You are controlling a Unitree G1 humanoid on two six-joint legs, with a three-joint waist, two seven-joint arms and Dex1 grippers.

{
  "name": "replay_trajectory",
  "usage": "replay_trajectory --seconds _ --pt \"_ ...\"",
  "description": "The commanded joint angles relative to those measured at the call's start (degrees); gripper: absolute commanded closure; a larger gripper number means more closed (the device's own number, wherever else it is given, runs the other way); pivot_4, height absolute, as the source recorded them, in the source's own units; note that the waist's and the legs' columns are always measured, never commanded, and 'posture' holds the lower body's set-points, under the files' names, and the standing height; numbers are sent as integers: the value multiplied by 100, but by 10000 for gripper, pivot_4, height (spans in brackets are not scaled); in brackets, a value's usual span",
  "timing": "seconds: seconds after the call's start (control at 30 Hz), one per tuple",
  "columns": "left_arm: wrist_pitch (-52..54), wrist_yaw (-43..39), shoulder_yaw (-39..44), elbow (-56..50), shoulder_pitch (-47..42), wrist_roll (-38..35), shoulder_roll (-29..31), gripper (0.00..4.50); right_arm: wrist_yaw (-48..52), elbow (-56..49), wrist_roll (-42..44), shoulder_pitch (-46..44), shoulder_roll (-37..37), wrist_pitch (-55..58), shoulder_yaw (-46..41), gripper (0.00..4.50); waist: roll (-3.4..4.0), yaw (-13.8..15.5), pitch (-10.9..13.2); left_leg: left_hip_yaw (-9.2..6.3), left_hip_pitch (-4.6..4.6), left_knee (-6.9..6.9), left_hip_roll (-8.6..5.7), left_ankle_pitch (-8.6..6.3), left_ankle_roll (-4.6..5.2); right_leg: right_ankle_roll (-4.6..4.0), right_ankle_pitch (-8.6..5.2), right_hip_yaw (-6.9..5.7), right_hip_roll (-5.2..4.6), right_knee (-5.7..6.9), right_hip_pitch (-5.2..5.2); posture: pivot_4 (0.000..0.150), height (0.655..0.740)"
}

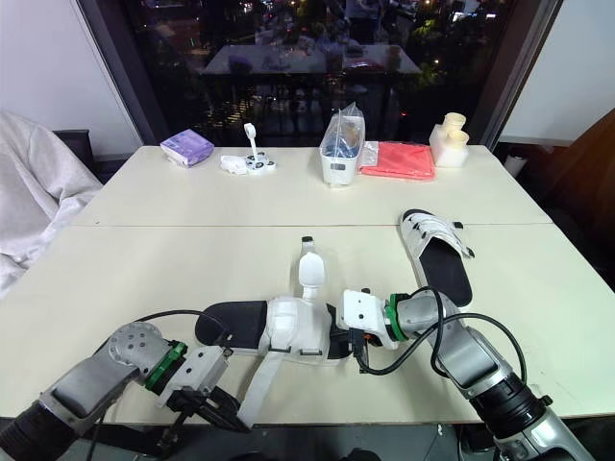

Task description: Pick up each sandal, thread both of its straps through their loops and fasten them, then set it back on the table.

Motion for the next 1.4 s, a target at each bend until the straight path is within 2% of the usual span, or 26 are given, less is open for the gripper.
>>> replay_trajectory --seconds 0.03,0.27,0.4,0.57,0.67,0.9,1.07,1.23,1.4 --pt "-228 165 401 -109 -322 -292 -259 44534 46 44 -95 145 -70 132 130 45000 -1 9 0 0 0 1 0 0 0 0 0 0 0 1 0 1500 7400" --pt "804 640 959 201 -1380 -1020 -740 44534 54 121 -118 73 -66 85 117 45000 -2 10 0 1 0 3 -2 1 3 18 10 -3 2 4 2 1500 7400" --pt "1891 1165 1072 806 -2106 -1191 -1058 44534 36 210 -159 -1 -26 14 154 45000 -7 36 3 0 -2 12 -4 3 4 24 13 -6 7 9 4 1500 7400" --pt "2785 1367 1042 1076 -2213 -1317 -1166 44534 3 275 -177 -66 -4 -25 188 45000 -8 21 4 0 -4 14 -7 1 7 34 15 -6 13 8 6 1500 7400" --pt "3513 1295 967 1289 -2232 -1460 -1105 35889 -13 297 -179 -79 -6 -39 181 45000 -9 23 4 0 -4 15 -7 2 7 34 15 -7 16 10 7 1500 7400" --pt "3973 1041 1044 1505 -2397 -1712 -1146 631 -32 268 -181 -43 -29 -40 164 45000 -9 24 4 -1 -1 19 -7 2 7 34 15 -6 17 15 9 1500 7400" --pt "4071 1369 1353 1993 -2944 -1838 -1573 227 -46 284 -185 -68 -11 -16 159 45000 -14 36 6 -4 0 29 -6 4 4 34 15 -7 17 19 13 1500 7400" --pt "4322 1226 1455 2212 -3328 -1979 -1655 227 -62 271 -191 -52 -21 -12 155 45000 -14 21 6 -3 -1 31 -6 3 5 35 15 -7 19 18 13 1500 7400" --pt "3937 1330 1526 2725 -3724 -1754 -1843 227 -88 276 -204 -41 -12 -10 160 45000 -15 25 7 -4 -1 34 -7 4 4 35 15 -7 19 19 15 1500 7400"
